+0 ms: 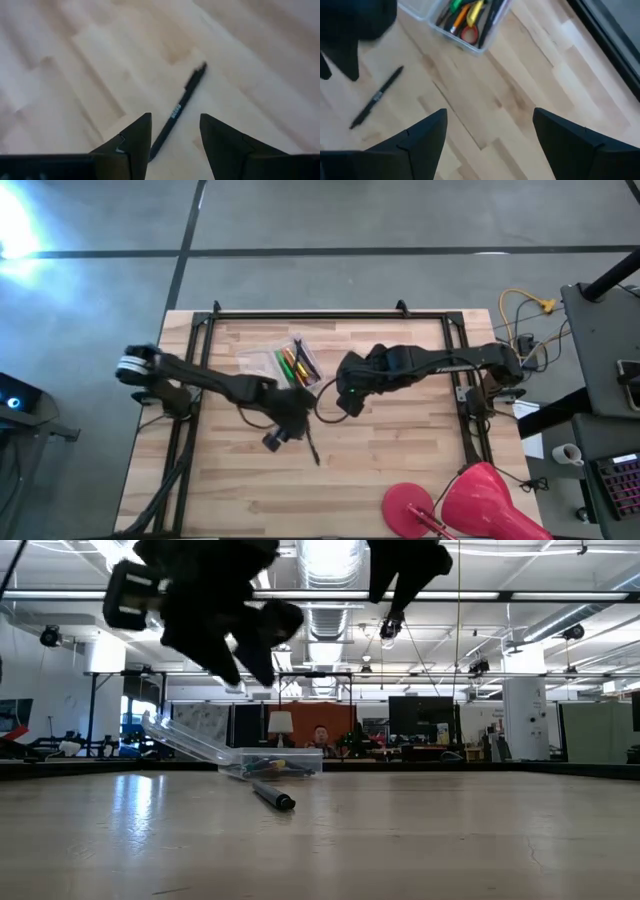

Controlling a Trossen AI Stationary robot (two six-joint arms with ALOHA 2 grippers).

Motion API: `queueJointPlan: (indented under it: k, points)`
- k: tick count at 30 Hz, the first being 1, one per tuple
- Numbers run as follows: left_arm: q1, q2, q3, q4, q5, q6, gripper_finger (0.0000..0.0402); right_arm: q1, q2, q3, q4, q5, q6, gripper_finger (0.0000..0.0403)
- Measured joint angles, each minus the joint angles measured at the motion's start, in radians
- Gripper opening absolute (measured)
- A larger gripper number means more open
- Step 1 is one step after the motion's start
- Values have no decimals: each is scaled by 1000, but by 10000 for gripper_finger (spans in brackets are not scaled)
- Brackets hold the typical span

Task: Pick & place school supplies into a supply box
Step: Put the black pen into the transparent supply box

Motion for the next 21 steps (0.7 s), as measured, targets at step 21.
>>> queueJointPlan:
  k: [21]
  points:
    - [-4, 406, 186, -124, -8, 326, 117, 48, -206, -78, -166, 194, 306, 287]
